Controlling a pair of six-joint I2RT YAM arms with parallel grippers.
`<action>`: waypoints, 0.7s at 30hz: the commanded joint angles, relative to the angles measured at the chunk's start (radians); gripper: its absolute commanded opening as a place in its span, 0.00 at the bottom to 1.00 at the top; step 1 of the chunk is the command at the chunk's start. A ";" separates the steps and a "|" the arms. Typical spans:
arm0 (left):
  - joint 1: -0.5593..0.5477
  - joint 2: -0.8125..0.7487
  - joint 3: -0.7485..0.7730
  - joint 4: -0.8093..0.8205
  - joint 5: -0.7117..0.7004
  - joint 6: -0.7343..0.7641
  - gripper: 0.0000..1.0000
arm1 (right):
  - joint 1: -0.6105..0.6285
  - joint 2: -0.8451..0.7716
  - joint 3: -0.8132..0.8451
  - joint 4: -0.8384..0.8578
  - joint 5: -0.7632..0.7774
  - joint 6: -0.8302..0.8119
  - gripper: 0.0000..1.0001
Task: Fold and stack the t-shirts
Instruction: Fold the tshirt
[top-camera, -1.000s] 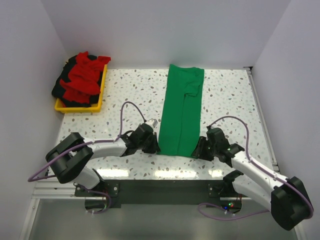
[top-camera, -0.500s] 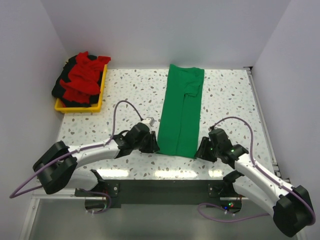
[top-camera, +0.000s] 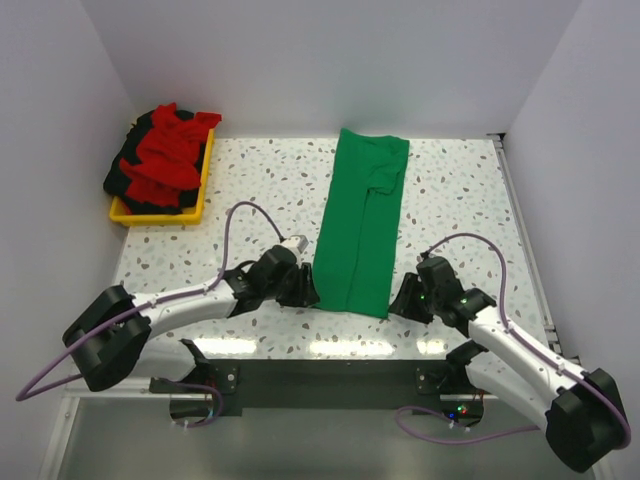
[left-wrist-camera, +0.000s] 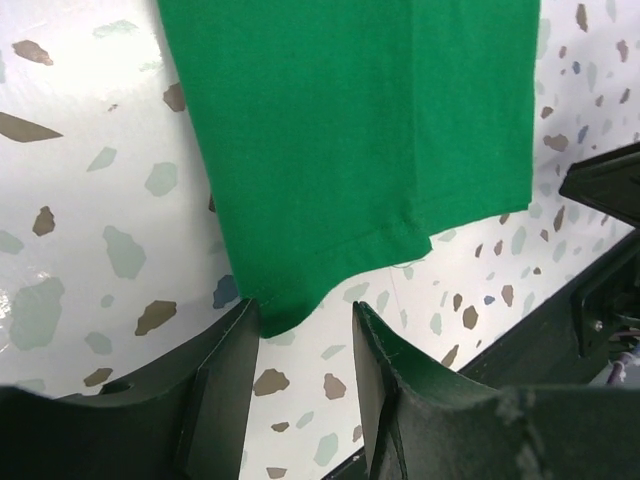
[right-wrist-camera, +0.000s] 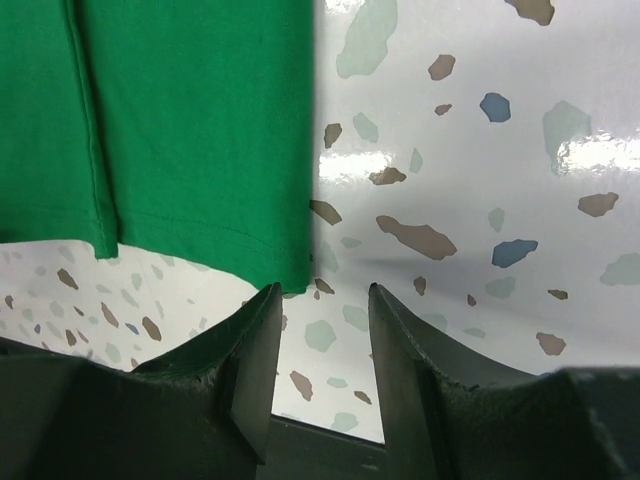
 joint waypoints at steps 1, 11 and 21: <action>0.009 -0.054 -0.039 0.080 0.079 0.013 0.47 | 0.006 0.005 -0.011 0.048 -0.009 0.021 0.44; 0.046 -0.037 -0.103 0.260 0.239 -0.023 0.45 | 0.006 0.045 -0.024 0.096 -0.029 0.024 0.43; 0.053 0.009 -0.113 0.220 0.173 -0.025 0.42 | 0.006 0.021 0.057 0.128 -0.082 0.015 0.42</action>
